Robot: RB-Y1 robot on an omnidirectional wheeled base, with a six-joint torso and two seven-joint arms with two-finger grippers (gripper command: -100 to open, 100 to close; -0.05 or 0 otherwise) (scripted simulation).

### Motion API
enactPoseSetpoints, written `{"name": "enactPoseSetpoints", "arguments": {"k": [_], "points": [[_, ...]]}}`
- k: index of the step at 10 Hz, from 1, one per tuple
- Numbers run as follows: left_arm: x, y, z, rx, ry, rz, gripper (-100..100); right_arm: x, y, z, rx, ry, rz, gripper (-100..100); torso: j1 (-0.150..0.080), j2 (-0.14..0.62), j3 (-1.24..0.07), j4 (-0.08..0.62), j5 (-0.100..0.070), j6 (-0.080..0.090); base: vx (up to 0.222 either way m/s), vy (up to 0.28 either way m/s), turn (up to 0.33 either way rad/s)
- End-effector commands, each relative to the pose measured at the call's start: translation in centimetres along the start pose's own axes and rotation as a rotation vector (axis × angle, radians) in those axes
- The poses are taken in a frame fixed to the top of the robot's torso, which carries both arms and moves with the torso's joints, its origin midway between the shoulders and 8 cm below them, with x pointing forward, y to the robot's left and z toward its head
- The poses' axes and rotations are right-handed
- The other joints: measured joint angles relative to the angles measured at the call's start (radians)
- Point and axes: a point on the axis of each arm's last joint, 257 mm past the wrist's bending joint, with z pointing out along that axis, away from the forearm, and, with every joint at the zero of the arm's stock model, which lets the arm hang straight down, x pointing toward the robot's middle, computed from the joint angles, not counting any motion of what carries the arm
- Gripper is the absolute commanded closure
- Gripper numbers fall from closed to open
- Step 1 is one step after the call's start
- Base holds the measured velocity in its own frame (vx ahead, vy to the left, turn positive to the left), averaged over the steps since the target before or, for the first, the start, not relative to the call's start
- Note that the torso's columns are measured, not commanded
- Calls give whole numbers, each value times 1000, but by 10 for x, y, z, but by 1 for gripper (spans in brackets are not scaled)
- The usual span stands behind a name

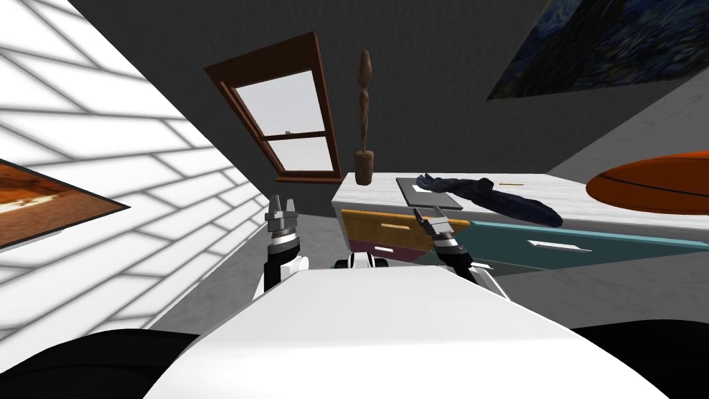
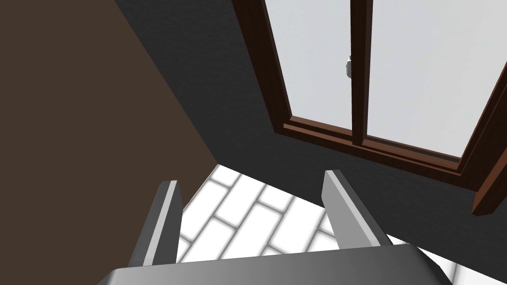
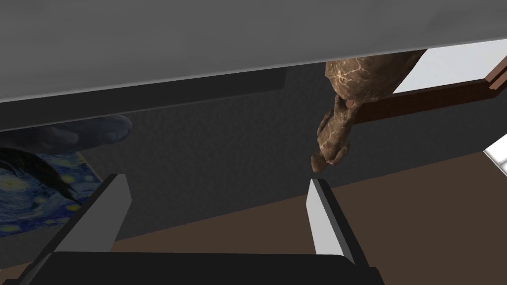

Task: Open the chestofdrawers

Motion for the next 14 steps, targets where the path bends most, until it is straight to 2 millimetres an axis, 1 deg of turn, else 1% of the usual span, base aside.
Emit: {"name": "enactPoseSetpoints", "arguments": {"k": [1, 2, 3, 4, 5, 6, 7, 9, 10, 11, 12, 13, 14], "points": [[0, 0, 0, 0, 0, 0, 0, 7, -8, -7, -1, 23, -121, -100, 2, 0, 0, 0, 0, 0, 27, 106, -23], [0, 0, 0, 0, 0, 0, 0, 7, -8, -7, -1, 23, -130, -100, 0, 0, 0, 0, 0, 0, 11, 46, 2], [0, 0, 0, 0, 0, 0, 0, 14, -16, -14, -4, 44, -206, -100, -3, 1, 0, 0, -1, 0, 20, 74, -32], [0, 0, 0, 0, 0, 0, 0, 14, -16, -14, -4, 44, -231, -100, -1, 0, 0, 0, -1, 0, 22, 84, -23], [0, 0, 0, 0, 0, 0, 0, 21, -23, -21, -8, 65, -295, -100, 0, 0, 0, 0, 0, 0, 31, 100, -27], [0, 0, 0, 0, 0, 0, 0, 21, -23, -21, -9, 65, -325, -100, 1, 0, 0, 0, 0, 0, 22, 90, -23], [0, 0, 0, 0, 0, 0, 0, 27, -31, -28, -14, 87, -389, -100, 0, 0, 0, 0, 0, 0, 23, 115, -31], [0, 0, 0, 0, 0, 0, 0, 27, -31, -28, -16, 86, -427, -100, -1, 0, 0, 0, 0, 0, 19, 67, -8], [0, 0, 0, 0, 0, 0, 0, 33, -39, -35, -23, 108, -500, -100, -4, 1, 0, 0, -1, 0, 21, 67, -25], [0, 0, 0, 0, 0, 0, 0, 33, -39, -35, -24, 108, -522, -100, -1, 0, 0, 0, -1, 0, 24, 65, -25], [0, 0, 0, 0, 0, 0, 0, 40, -46, -42, -32, 130, -585, -100, 0, 0, 0, 0, 0, 0, 35, 89, -24], [0, 0, 0, 0, 0, 0, 0, 40, -46, -42, -34, 130, -614, -100, 1, -1, 0, 0, 0, 0, 30, 81, -16], [0, 0, 0, 0, 0, 0, 0, 46, -53, -49, -43, 152, -674, -100, 0, 0, 0, 0, 0, 0, 39, 88, -23]]}}
